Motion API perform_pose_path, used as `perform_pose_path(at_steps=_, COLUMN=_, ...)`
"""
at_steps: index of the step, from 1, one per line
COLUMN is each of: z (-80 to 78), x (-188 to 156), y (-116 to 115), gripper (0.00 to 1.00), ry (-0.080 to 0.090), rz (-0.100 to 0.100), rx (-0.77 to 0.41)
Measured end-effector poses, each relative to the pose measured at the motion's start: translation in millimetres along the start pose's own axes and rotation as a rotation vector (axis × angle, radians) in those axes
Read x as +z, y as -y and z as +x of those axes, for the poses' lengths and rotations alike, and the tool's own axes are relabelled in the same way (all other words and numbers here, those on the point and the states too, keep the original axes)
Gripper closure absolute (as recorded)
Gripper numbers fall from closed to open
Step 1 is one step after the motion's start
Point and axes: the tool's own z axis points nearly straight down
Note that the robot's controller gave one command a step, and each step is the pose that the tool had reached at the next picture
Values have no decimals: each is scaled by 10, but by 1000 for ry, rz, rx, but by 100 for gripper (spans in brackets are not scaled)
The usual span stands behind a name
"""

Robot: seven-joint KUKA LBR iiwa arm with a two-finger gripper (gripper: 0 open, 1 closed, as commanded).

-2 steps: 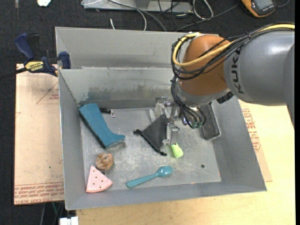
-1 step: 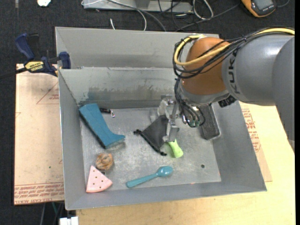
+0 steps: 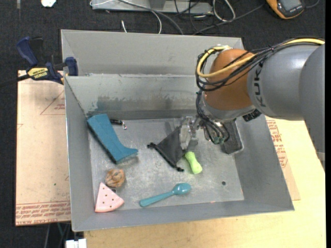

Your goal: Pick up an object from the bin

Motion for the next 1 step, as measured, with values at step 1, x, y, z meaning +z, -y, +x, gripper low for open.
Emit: perform_pose_path(at_steps=1, z=0, x=0, y=0, gripper=0, ry=0, rz=0, rx=0)
